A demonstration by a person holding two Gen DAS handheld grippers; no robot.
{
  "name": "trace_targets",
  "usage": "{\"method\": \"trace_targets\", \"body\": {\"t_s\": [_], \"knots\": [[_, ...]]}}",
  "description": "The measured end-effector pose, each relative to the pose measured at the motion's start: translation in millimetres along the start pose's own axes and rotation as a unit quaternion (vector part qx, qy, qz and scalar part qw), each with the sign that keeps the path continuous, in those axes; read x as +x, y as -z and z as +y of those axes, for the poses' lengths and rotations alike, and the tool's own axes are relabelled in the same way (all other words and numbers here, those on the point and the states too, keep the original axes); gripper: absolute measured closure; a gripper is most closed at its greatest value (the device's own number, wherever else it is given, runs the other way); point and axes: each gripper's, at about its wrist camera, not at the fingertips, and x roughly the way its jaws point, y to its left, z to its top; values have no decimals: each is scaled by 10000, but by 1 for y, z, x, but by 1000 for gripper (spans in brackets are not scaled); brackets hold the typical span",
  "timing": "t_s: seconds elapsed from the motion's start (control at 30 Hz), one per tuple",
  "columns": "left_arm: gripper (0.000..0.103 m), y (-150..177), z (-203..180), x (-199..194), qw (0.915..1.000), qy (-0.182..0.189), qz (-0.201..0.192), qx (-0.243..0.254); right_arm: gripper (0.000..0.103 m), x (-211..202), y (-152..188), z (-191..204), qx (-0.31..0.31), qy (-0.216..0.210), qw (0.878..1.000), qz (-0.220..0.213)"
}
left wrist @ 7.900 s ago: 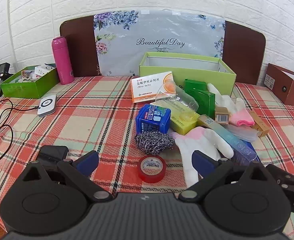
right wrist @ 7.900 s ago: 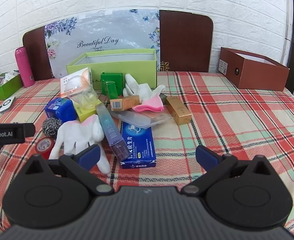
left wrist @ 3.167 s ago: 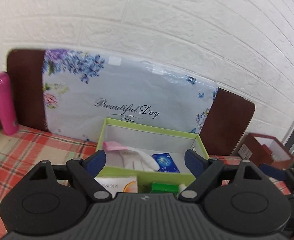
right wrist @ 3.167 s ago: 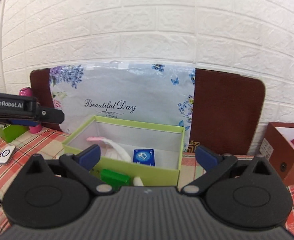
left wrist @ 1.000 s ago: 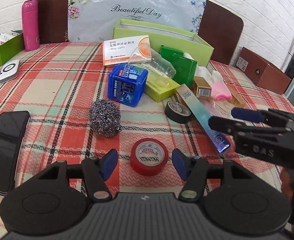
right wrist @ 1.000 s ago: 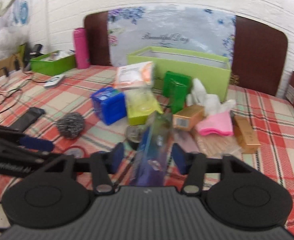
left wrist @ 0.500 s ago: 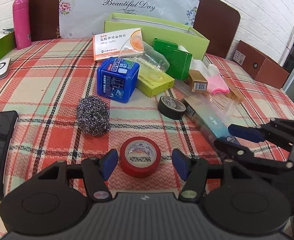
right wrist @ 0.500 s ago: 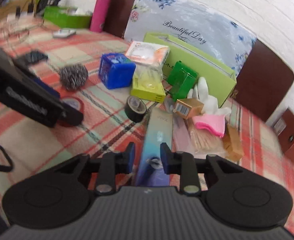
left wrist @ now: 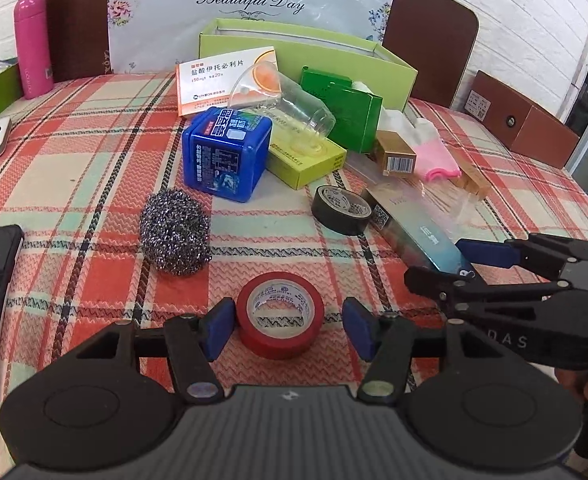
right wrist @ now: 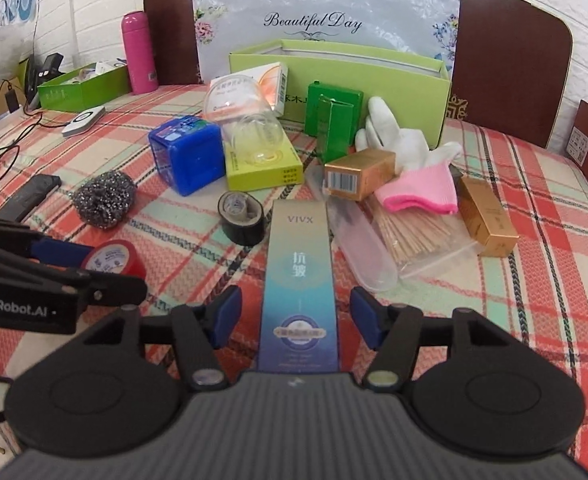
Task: Organize objects
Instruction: 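Grasp the red tape roll with the left gripper while the right grasps the VIVX box, then lift red tape and VIVX box into the green box and release both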
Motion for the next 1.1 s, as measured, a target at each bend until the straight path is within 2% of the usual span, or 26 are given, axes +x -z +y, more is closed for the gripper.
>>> {"method": "trace_targets", "body": {"t_s": [0.03,0.13,0.3,0.37,0.43,0.53,0.63,0.83,1.1], "knots": [[42,0,0,0,10000,3,7,24,44,0,0,1,-11,1,10000,-4],[54,1,3,-1,10000,-57,-7,-3,44,1,0,1,-36,-11,10000,13],[54,0,4,0,10000,-14,-2,-27,45,7,-2,0,7,21,10000,23],[53,0,2,1,10000,-35,-11,64,51,9,-1,0,48,-6,10000,46],[54,-1,3,0,10000,1,-10,50,65,10,1,-2,113,-58,9999,52],[54,-4,5,-6,9998,183,-47,-91,65,5,0,-5,208,-89,9997,80],[54,-13,-1,-22,9990,380,-222,14,65,-6,-1,-9,331,-232,9991,91],[54,-60,-12,-48,9946,649,-768,269,65,-48,-28,-23,457,-455,9971,-404],[54,-151,-18,-59,9852,799,-1464,404,66,-60,-111,-52,362,-461,9929,-1034]]}}
